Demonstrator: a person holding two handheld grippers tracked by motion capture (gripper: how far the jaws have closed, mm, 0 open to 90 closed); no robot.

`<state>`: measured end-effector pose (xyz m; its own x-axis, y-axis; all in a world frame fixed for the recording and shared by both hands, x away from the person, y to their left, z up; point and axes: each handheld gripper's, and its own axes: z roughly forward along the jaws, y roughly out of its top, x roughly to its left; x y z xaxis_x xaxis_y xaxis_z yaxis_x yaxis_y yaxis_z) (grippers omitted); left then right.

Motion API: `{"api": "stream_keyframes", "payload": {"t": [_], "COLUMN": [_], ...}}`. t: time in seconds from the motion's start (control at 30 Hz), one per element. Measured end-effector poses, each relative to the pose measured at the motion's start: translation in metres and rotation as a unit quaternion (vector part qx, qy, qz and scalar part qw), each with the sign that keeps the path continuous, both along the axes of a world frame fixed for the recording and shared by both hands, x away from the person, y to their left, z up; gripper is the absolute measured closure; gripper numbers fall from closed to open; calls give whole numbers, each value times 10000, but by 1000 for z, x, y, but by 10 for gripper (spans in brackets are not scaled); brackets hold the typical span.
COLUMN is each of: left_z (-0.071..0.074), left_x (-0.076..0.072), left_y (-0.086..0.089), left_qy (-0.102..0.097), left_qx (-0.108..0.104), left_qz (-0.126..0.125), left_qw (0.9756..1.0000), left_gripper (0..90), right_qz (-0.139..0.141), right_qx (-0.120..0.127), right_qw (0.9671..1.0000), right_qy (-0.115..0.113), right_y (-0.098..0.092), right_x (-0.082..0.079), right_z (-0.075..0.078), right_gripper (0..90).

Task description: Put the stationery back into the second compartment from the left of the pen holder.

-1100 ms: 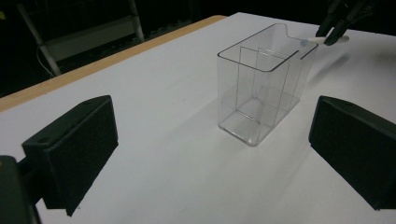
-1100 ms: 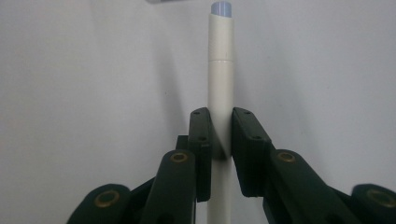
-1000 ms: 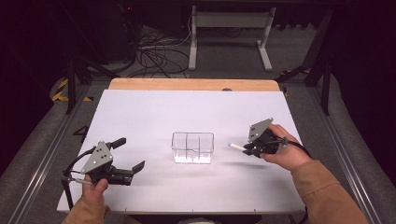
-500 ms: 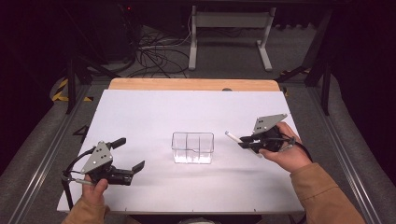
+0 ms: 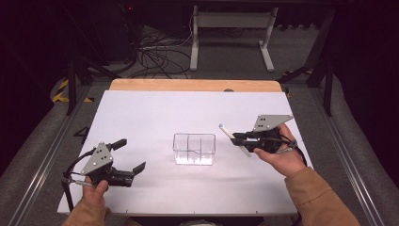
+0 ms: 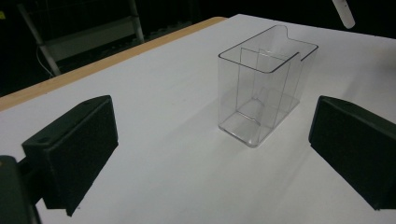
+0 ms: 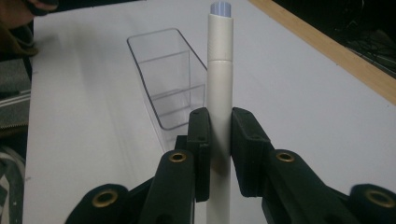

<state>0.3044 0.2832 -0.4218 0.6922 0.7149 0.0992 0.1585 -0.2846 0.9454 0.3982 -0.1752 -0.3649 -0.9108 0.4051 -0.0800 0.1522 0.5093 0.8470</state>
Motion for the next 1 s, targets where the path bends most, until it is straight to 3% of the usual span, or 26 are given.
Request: {"api": "stream_keyframes", "payload": {"t": [0.33, 1.0], "left_z": [-1, -1], "left_x": [0, 0], "left_y": [0, 0], "left_qy": [9, 26], "left_qx": [-24, -49], "left_qz": [-4, -10], "left_qw": [10000, 10000], "left_gripper": [21, 21], "right_qz": [-52, -83], "right_qx": [597, 1161], "right_qw": [9982, 9923], "right_qy": [-103, -434], "right_y": [12, 50], "right_x": [-3, -3], "right_z": [8, 16], "right_gripper": [791, 791]}}
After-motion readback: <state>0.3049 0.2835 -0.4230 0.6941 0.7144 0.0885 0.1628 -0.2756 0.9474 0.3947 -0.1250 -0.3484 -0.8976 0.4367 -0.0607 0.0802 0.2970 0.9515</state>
